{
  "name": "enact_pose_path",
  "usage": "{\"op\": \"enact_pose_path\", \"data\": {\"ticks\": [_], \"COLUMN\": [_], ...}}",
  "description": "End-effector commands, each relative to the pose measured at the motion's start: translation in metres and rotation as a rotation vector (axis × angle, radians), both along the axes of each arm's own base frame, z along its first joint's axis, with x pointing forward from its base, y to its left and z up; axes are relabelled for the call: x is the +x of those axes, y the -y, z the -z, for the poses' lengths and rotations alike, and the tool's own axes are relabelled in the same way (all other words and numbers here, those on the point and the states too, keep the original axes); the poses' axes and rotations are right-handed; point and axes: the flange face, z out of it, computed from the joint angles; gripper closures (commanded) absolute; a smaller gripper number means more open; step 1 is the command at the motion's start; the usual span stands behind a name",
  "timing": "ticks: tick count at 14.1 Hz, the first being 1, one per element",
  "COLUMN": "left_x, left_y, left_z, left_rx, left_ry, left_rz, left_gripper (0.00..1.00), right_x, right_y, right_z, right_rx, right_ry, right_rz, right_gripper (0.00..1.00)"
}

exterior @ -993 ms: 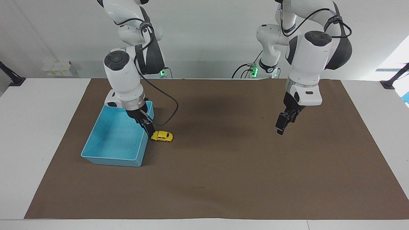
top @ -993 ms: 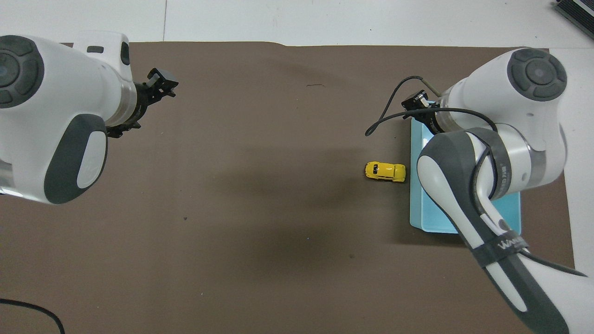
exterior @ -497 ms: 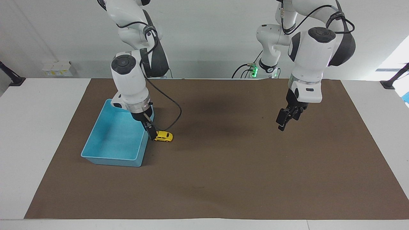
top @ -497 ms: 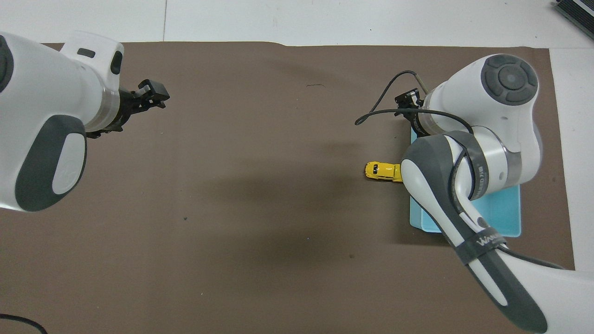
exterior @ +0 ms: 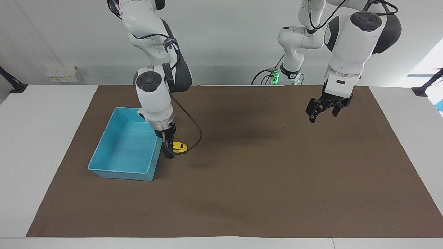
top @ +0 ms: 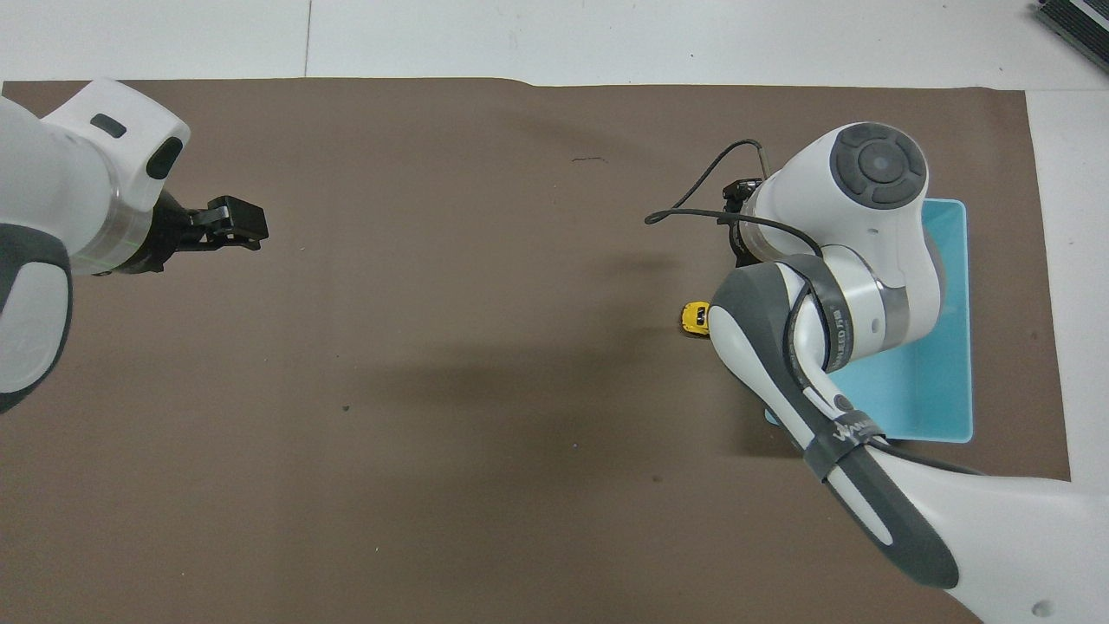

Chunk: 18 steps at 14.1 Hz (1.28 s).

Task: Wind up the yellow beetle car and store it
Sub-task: 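Grasp the yellow car beside the box with the right gripper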

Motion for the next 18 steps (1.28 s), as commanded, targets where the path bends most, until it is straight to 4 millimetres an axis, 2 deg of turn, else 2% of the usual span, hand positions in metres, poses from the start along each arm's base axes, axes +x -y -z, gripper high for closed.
{"op": "enact_pose_path", "data": {"ticks": [1, 4, 5, 6, 9, 12, 16, 18], "left_x": [-0.018, -0.028, -0.028, -0.027, -0.029, -0.034, -0.042, -0.049], "left_y": [-0.03, -0.073, -0.083, -0.087, -0.088, -0.087, -0.079, -0.078], "left_z": [-0.018, -0.04, -0.043, -0.045, -0.063, -0.073, -0.085, -0.088], "left_rx": [0.0, 0.009, -0.003, -0.017, -0.022, -0.02, -0.051, -0.061], "left_ry": [-0.026, -0.015, -0.01, -0.007, 0.007, -0.029, -0.04, -0.044], "left_rz": [0.05, 0.088, 0.08, 0.072, 0.071, 0.101, 0.103, 0.103], "left_gripper": [0.0, 0.0, 0.0, 0.0, 0.0, 0.0, 0.0, 0.0], "right_x": [-0.023, -0.042, -0.05, -0.054, -0.052, -0.053, -0.049, -0.043], "right_y": [0.002, -0.001, -0.009, -0.008, -0.011, -0.023, -0.06, -0.061], "right_z": [0.036, 0.063, 0.07, 0.077, 0.074, 0.068, 0.023, -0.004], "right_rx": [-0.012, -0.047, -0.07, -0.093, -0.118, -0.137, -0.171, -0.159], "right_ry": [0.005, -0.017, -0.004, 0.009, 0.024, 0.021, 0.004, 0.018], "right_rz": [0.04, 0.031, 0.014, 0.002, -0.027, -0.039, -0.059, -0.053], "right_gripper": [0.0, 0.0, 0.0, 0.0, 1.0, 1.0, 1.0, 1.0]}}
